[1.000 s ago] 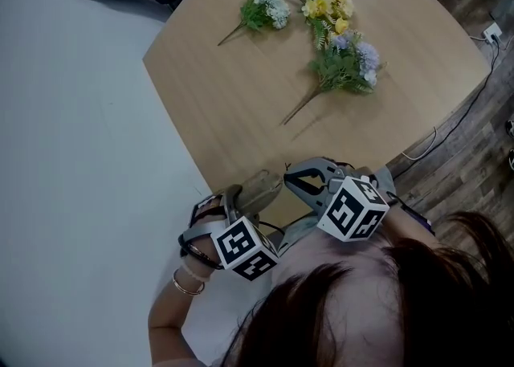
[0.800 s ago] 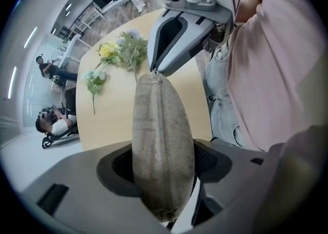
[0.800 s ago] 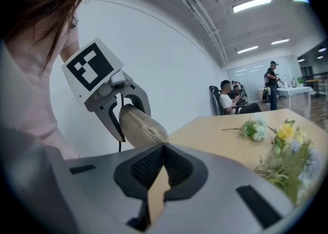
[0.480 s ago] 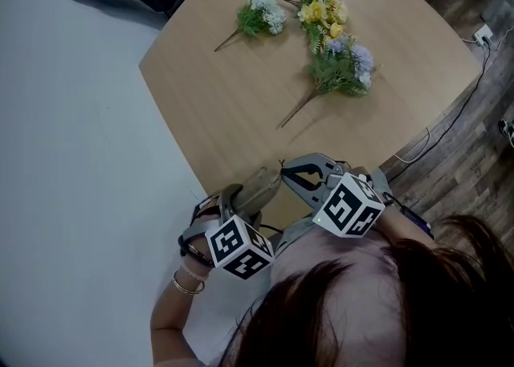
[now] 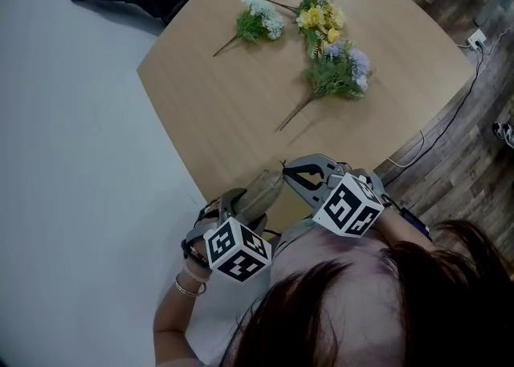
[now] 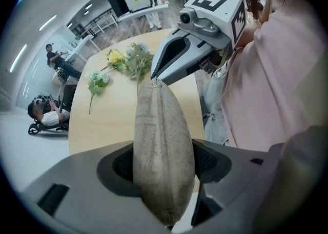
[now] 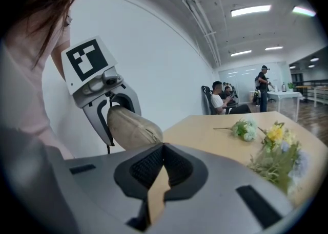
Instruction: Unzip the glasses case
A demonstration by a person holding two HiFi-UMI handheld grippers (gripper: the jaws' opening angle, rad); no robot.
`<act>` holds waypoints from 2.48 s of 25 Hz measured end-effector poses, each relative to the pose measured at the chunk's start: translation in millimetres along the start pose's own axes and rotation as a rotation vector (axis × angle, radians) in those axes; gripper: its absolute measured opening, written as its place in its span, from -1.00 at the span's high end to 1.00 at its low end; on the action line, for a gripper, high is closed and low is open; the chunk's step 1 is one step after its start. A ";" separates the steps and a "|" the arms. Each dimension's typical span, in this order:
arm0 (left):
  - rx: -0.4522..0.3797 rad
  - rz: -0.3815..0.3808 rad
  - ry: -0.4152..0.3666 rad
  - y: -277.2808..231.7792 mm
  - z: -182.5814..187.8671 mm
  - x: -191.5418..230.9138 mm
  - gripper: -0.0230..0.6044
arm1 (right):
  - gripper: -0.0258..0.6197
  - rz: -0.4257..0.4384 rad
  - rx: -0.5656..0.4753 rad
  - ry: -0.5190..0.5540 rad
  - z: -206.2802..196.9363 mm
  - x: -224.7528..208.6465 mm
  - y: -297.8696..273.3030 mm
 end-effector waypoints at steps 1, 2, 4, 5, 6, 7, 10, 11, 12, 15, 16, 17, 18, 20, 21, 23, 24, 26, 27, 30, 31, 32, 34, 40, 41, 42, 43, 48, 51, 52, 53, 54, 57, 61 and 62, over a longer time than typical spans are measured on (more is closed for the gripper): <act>-0.009 -0.007 0.008 0.0 -0.4 -0.8 0.04 | 0.87 -0.003 0.004 0.001 -0.3 0.3 0.3; -0.017 -0.015 0.018 -0.2 -0.7 -1.8 0.04 | 0.87 -0.007 0.009 0.002 -0.8 0.6 0.6; -0.030 -0.031 0.037 -1.4 -1.0 -3.7 0.04 | 0.87 -0.015 0.019 0.004 -2.3 1.3 1.3; -0.036 -0.037 0.042 -2.1 -0.8 -4.1 0.04 | 0.87 -0.019 0.022 0.003 -3.0 1.2 1.8; -0.042 -0.043 0.046 -2.5 -0.5 -4.2 0.04 | 0.87 -0.023 0.026 0.003 -3.4 1.0 2.3; -0.049 -0.049 0.049 -2.7 -0.3 -4.5 0.04 | 0.87 -0.027 0.030 0.003 -3.9 0.8 2.7; -0.075 -0.076 0.061 -3.0 0.9 -5.5 0.04 | 0.87 -0.039 0.044 0.003 -7.6 -0.2 3.9; -0.084 -0.086 0.066 -3.3 1.6 -5.6 0.04 | 0.87 -0.042 0.046 0.000 -8.8 -0.9 4.7; -0.090 -0.094 0.071 -3.7 2.2 -5.6 0.04 | 0.87 -0.045 0.046 -0.003 -9.4 -1.5 5.6; -0.107 -0.111 0.083 -4.3 3.4 -5.8 0.04 | 0.87 -0.056 0.047 -0.006 -10.3 -2.3 7.4; -0.114 -0.118 0.089 -4.6 3.7 -5.6 0.04 | 0.87 -0.059 0.047 -0.009 -10.9 -2.7 7.6; -0.122 -0.126 0.095 -4.8 3.9 -5.3 0.04 | 0.87 -0.062 0.048 -0.011 -11.4 -3.1 7.7; -0.133 -0.133 0.102 -4.8 4.1 -4.9 0.04 | 0.87 -0.066 0.049 -0.013 -11.9 -3.8 7.7; -0.163 -0.150 0.126 -4.9 4.5 -4.1 0.04 | 0.87 -0.075 0.051 -0.018 -12.3 -5.6 8.1; -0.177 -0.162 0.141 -5.3 4.5 -3.8 0.04 | 0.87 -0.078 0.050 -0.022 -12.4 -6.6 8.4; -0.204 -0.190 0.170 -6.6 3.9 -3.0 0.04 | 0.87 -0.083 0.050 -0.027 -12.6 -7.7 8.8; -0.217 -0.201 0.181 -7.1 3.4 -2.7 0.04 | 0.87 -0.085 0.051 -0.028 -12.9 -7.8 8.8; -0.243 -0.219 0.198 -7.4 2.8 -2.4 0.04 | 0.87 -0.091 0.055 -0.028 -13.6 -8.0 8.5; -0.255 -0.228 0.206 -7.3 2.8 -2.0 0.04 | 0.87 -0.095 0.057 -0.028 -14.0 -8.5 8.6; -0.288 -0.257 0.242 -6.4 3.2 -1.2 0.04 | 0.87 -0.108 0.060 -0.031 -15.0 -10.2 9.8; -0.302 -0.270 0.258 -5.8 3.5 -1.2 0.04 | 0.87 -0.113 0.057 -0.036 -15.2 -10.9 10.9; -0.319 -0.285 0.276 -5.0 4.1 -1.1 0.04 | 0.87 -0.117 0.055 -0.042 -15.4 -11.8 12.0; -0.358 -0.326 0.320 -3.9 4.5 0.0 0.04 | 0.87 -0.124 0.051 -0.052 -15.6 -13.5 13.3; -0.415 -0.402 0.400 -6.5 3.3 2.3 0.04 | 0.87 -0.138 0.043 -0.062 -15.6 -15.1 14.9; -0.427 -0.418 0.417 -6.5 2.9 2.9 0.04 | 0.87 -0.140 0.043 -0.066 -15.4 -15.3 15.3; -0.443 -0.436 0.438 -6.3 2.6 3.7 0.04 | 0.87 -0.142 0.045 -0.071 -15.7 -15.7 15.6; -0.460 -0.457 0.461 -6.1 2.5 4.7 0.04 | 0.87 -0.145 0.050 -0.074 -16.6 -16.2 15.9; -0.507 -0.516 0.525 -5.9 2.7 7.4 0.04 | 0.87 -0.156 0.049 -0.088 -18.1 -16.9 17.6; -0.535 -0.556 0.570 -7.6 0.8 7.8 0.04 | 0.87 -0.165 0.041 -0.094 -17.6 -16.7 18.6; -0.545 -0.575 0.588 -8.1 0.3 8.2 0.04 | 0.87 -0.168 0.038 -0.097 -17.4 -16.9 19.2; -0.554 -0.593 0.606 -8.5 0.0 8.7 0.04 | 0.87 -0.171 0.035 -0.100 -17.2 -17.0 19.9; -0.562 -0.609 0.622 -9.0 -0.3 9.2 0.04 | 0.87 -0.174 0.034 -0.103 -17.0 -17.2 20.4; -0.583 -0.652 0.665 -11.1 -1.5 10.6 0.04 | 0.87 -0.181 0.032 -0.109 -16.6 -17.8 21.1; -0.612 -0.712 0.724 -14.2 -3.4 12.7 0.04 | 0.87 -0.186 0.031 -0.106 -17.2 -18.1 21.4; -0.625 -0.729 0.744 -14.2 -4.1 13.8 0.04 | 0.87 -0.185 0.034 -0.103 -17.4 -17.7 21.2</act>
Point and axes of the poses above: the fingertips, and each gripper's own axes: y backward along the fingers, x to its left, z out of its top, the point moved 10 cm from there along y, backward along the fingers, and after that the axes turned 4 degrees about y, right-handed, at the moved point
